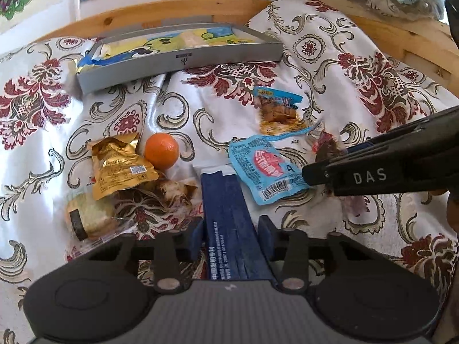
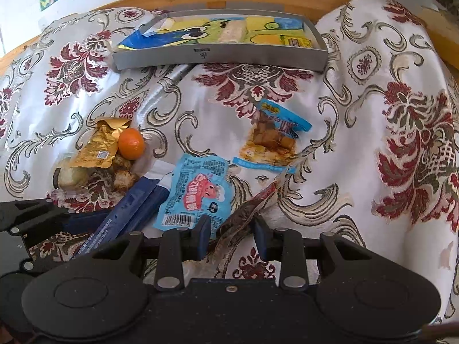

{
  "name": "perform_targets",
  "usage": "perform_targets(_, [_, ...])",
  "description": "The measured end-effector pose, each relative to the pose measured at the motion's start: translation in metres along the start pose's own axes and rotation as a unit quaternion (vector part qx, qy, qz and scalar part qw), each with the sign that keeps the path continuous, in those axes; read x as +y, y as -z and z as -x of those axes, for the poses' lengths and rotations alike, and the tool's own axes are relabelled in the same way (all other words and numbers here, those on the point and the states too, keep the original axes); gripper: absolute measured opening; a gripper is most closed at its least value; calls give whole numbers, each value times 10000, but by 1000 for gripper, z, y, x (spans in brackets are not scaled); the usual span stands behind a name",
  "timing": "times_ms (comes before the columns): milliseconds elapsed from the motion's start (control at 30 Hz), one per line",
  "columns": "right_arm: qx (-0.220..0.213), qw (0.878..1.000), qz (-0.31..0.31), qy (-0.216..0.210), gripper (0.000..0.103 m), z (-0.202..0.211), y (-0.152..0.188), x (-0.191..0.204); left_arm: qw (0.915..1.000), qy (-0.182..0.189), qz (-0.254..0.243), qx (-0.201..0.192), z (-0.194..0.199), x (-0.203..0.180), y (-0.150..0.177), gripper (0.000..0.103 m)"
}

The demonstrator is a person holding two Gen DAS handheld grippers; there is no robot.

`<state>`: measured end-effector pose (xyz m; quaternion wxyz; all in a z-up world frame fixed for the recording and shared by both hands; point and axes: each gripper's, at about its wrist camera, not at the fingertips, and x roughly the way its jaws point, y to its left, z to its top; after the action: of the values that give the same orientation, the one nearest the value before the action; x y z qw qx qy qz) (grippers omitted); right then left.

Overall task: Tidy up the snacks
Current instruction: 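Grasp the dark wrapped snack with the right gripper while the left gripper grasps the blue stick packet, then lift the dark snack and blue packet toward the grey tray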

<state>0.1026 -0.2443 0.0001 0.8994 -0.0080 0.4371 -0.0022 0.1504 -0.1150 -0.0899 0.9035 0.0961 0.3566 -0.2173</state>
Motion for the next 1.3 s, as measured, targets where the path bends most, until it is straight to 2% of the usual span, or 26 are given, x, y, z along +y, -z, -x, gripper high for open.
perform_targets(167, [-17,10000,-20,-21,29,0,0,0,9999,5,113,16,-1,1,2,41])
perform_targets(533, [-12,10000,-27,-66,27,0,1,2,9998,-84,179,-14,-2,-1,8,37])
perform_targets(733, [-58,9998,-21,-172,23,1,2,3,9998,-80,183,-76,1,-1,9,28])
perform_targets(1067, [-271,9987,357,-232,19,4,4,15,9992,-15,363,-167,5,1,10,21])
perform_targets(1300, [-591,9954,725,-194,14,12,6,26,9969,171,736,-211,9,9,9,19])
